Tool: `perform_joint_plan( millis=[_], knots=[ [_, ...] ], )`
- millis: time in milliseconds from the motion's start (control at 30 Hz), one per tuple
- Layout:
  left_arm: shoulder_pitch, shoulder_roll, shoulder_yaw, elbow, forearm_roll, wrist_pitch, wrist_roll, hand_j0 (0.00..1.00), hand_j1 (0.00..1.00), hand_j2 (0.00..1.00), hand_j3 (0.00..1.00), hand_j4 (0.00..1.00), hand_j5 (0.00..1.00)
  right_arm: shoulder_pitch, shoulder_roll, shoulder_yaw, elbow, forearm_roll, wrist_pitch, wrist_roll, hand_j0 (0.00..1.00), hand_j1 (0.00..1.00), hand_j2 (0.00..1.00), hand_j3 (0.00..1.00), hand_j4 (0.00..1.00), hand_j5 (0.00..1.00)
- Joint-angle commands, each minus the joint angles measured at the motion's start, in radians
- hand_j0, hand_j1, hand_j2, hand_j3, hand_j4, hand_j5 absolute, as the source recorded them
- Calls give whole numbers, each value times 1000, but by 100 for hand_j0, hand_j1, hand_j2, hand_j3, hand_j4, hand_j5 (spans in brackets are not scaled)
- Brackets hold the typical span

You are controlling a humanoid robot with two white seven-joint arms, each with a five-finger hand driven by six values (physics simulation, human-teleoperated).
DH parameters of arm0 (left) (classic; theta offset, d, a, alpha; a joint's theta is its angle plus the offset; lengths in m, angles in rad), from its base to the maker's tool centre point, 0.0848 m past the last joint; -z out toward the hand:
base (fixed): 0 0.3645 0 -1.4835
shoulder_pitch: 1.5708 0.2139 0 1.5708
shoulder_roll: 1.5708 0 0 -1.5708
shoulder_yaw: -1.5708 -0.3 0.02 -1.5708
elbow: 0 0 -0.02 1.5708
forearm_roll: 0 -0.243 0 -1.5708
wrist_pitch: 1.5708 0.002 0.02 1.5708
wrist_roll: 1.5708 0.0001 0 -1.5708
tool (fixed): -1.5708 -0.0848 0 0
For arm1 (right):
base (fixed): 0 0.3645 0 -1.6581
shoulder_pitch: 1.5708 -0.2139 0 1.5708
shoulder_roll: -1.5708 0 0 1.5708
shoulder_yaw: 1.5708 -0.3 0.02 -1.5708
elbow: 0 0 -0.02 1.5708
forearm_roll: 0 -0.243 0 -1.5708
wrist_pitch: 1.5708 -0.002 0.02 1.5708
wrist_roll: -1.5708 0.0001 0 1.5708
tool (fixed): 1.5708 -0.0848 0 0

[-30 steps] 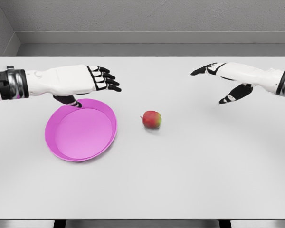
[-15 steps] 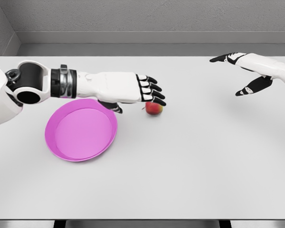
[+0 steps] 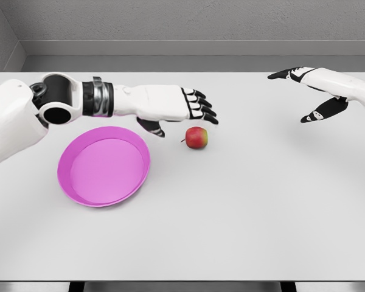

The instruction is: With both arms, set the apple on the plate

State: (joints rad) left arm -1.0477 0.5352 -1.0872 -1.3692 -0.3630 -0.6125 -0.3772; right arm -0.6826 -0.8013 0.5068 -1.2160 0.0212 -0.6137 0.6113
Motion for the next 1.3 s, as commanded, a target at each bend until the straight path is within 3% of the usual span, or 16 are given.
perform_joint_plan(
  millis=[0, 67, 200, 300, 433, 533, 1100, 1167, 1267],
  knots=[
    [0, -80, -3, 116, -20, 2, 0, 100, 100, 100, 100, 100, 100, 0, -1, -1, 0, -7, 3, 0, 100, 100, 100, 100, 100, 100],
    [-8, -101, -2, 162, -34, 2, 4, 100, 100, 100, 100, 100, 100, 0, 1, -1, 0, -7, 3, 0, 100, 100, 100, 100, 100, 100],
    [-9, -126, -13, 168, -37, 2, 3, 100, 100, 100, 100, 100, 100, 0, 1, -1, 0, -7, 3, 0, 100, 100, 100, 100, 100, 100],
    [-11, -130, -40, 160, -48, 2, 3, 92, 92, 92, 92, 92, 92, 0, 4, -1, 0, -6, 3, 0, 100, 100, 100, 100, 100, 100],
    [-17, -141, -39, 165, -148, 2, 1, 90, 90, 90, 90, 90, 90, 2, 5, 1, 1, -6, 3, 0, 100, 100, 100, 100, 100, 100],
    [-25, -150, -40, 160, -179, 2, 1, 87, 87, 87, 87, 87, 87, 0, 5, 1, 0, -6, 3, 0, 100, 100, 100, 100, 100, 100],
    [-18, -162, -63, 165, -203, 2, 1, 87, 87, 87, 87, 87, 87, 0, -21, -10, -5, -6, 3, 0, 100, 100, 100, 100, 100, 100],
    [-18, -172, -63, 170, -225, 2, 1, 87, 87, 87, 87, 87, 87, 20, -22, -10, -54, -7, 3, 0, 100, 100, 100, 100, 100, 100],
    [-17, -184, -63, 190, -235, 2, 1, 87, 87, 87, 87, 87, 87, 21, -24, -21, -56, -7, 3, 0, 100, 100, 100, 100, 100, 100]
  ],
)
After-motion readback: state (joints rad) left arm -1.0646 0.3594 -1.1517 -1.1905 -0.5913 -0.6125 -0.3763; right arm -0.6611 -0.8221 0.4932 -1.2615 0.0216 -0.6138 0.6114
